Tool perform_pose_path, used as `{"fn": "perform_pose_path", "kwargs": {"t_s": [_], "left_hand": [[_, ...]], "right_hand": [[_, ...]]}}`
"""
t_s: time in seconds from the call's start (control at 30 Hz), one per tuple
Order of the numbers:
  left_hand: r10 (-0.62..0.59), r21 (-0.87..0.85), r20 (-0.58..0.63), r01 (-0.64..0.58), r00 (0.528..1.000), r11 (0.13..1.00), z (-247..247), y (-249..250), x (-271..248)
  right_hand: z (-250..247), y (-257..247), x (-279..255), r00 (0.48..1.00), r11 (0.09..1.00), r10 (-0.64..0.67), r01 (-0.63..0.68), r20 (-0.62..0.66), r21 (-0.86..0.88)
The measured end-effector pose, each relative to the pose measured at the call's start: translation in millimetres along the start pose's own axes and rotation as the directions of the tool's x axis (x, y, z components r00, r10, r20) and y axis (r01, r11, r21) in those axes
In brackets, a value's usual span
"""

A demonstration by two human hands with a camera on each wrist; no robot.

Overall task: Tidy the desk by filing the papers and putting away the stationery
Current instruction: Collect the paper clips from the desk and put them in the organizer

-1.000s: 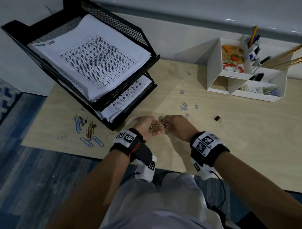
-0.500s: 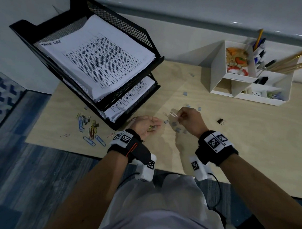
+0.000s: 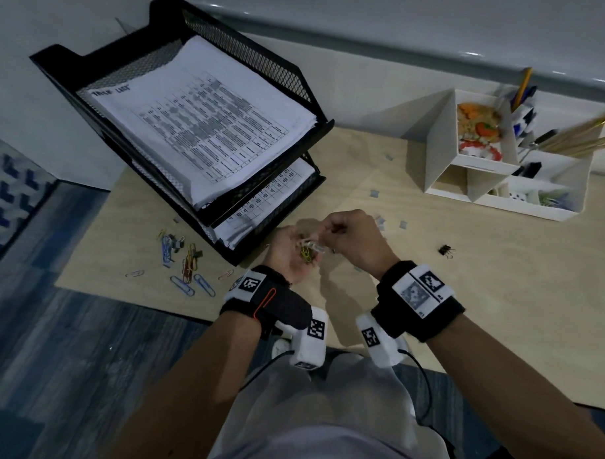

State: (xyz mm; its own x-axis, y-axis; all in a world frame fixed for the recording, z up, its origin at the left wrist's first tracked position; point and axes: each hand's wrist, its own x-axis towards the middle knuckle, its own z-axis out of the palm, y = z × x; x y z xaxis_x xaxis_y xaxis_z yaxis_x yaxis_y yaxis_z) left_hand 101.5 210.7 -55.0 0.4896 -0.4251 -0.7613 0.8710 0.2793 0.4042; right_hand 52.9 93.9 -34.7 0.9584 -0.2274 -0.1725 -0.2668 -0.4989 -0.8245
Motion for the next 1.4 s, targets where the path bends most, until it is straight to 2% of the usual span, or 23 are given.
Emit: {"fn": "perform_pose_path", "kwargs": {"t_s": [0.1, 0.17, 0.2, 0.3, 0.37, 0.4, 0.5, 0.6, 0.7, 0.77, 0.83, 0.93, 1.03, 1.1, 1.13, 1.2, 1.27, 1.3, 1.33, 1.37, 1.4], "left_hand": [[-0.035, 0.076, -0.063, 0.04, 0.997, 0.996, -16.4, 3.9, -4.7], [-0.036, 0.223, -0.114, 0.061, 0.993, 0.973, -33.1, 11.6, -8.1], [-0.023, 0.299, -0.127, 0.06, 0.992, 0.952, -41.9, 15.2, -9.4], [0.007, 0.466, -0.182, 0.08, 0.983, 0.881, -65.7, 25.7, -17.1], [-0.01, 0.517, -0.227, 0.129, 0.974, 0.846, -78.6, 31.5, -23.6], [-0.028, 0.537, -0.234, 0.154, 0.972, 0.83, -83.4, 33.4, -26.2], [-0.067, 0.613, -0.243, 0.207, 0.968, 0.763, -89.3, 37.1, -31.8], [-0.053, 0.741, -0.242, 0.22, 0.969, 0.635, -85.4, 38.0, -33.6], [0.013, 0.89, -0.207, 0.183, 0.978, 0.417, -82.6, 39.5, -34.3], [0.02, 0.93, -0.19, 0.173, 0.982, 0.325, -82.3, 41.4, -33.6], [-0.039, 0.924, -0.164, 0.168, 0.986, 0.345, -77.8, 40.9, -31.1], [-0.123, 0.856, -0.124, 0.169, 0.985, 0.489, -60.7, 34.2, -22.5], [-0.172, 0.735, -0.088, 0.181, 0.981, 0.654, -34.0, 25.9, -10.4], [-0.173, 0.629, -0.066, 0.175, 0.983, 0.757, -12.5, 20.8, 0.3], [-0.17, 0.575, -0.06, 0.173, 0.984, 0.8, 0.5, 17.6, 5.4], [-0.145, 0.496, -0.051, 0.152, 0.988, 0.855, 30.3, 8.4, 14.5], [-0.152, 0.46, -0.015, 0.142, 0.988, 0.876, 63.1, -5.2, 22.7], [-0.184, 0.465, 0.013, 0.157, 0.983, 0.871, 80.7, -13.4, 26.5], [-0.226, 0.481, 0.037, 0.181, 0.973, 0.858, 98.3, -21.8, 29.9], [-0.27, 0.496, 0.053, 0.21, 0.961, 0.843, 116.8, -30.5, 33.0], [-0.308, 0.507, 0.055, 0.24, 0.95, 0.828, 135.3, -40.1, 36.8]], "right_hand": [[8.0, -5.8, 11.3, 0.999, 0.999, 0.026, -0.025, -0.019, 0.024], [15.0, -6.0, 19.3, 1.0, 0.997, 0.015, -0.016, -0.017, -0.07], [20.2, -6.2, 22.4, 1.0, 0.99, -0.003, 0.006, 0.022, -0.143], [45.1, -4.8, 31.8, 0.976, 0.947, -0.08, 0.138, 0.2, -0.291], [63.1, -1.7, 37.4, 0.944, 0.884, -0.139, 0.255, 0.3, -0.392], [70.5, 0.7, 40.0, 0.927, 0.846, -0.174, 0.314, 0.333, -0.431], [81.8, 7.8, 42.5, 0.908, 0.782, -0.218, 0.381, 0.356, -0.493], [81.5, 13.0, 38.3, 0.896, 0.759, -0.244, 0.414, 0.371, -0.502], [76.7, 14.1, 33.2, 0.902, 0.753, -0.224, 0.4, 0.368, -0.523], [72.9, 13.6, 31.0, 0.911, 0.755, -0.185, 0.372, 0.369, -0.54], [68.8, 10.9, 27.4, 0.918, 0.748, -0.11, 0.328, 0.38, -0.577], [62.1, 8.6, 18.8, 0.94, 0.823, -0.023, 0.211, 0.341, -0.527], [38.8, 19.3, 11.0, 0.984, 0.953, 0.082, -0.031, 0.156, -0.301], [8.0, 29.6, 1.5, 0.976, 0.976, 0.216, -0.216, 0.006, 0.037], [-10.4, 34.7, -5.9, 0.959, 0.921, 0.282, -0.263, -0.027, 0.287], [-49.2, 45.4, -23.3, 0.917, 0.657, 0.398, -0.265, -0.027, 0.706], [-88.2, 58.9, -40.6, 0.883, 0.412, 0.469, -0.209, -0.01, 0.887], [-107.3, 68.3, -48.3, 0.87, 0.336, 0.493, -0.183, -0.008, 0.924], [-125.9, 78.0, -55.2, 0.856, 0.302, 0.517, -0.164, -0.017, 0.939], [-144.0, 87.9, -61.1, 0.839, 0.316, 0.543, -0.155, -0.044, 0.936], [-162.0, 97.7, -66.8, 0.819, 0.368, 0.567, -0.159, -0.086, 0.916]]}}
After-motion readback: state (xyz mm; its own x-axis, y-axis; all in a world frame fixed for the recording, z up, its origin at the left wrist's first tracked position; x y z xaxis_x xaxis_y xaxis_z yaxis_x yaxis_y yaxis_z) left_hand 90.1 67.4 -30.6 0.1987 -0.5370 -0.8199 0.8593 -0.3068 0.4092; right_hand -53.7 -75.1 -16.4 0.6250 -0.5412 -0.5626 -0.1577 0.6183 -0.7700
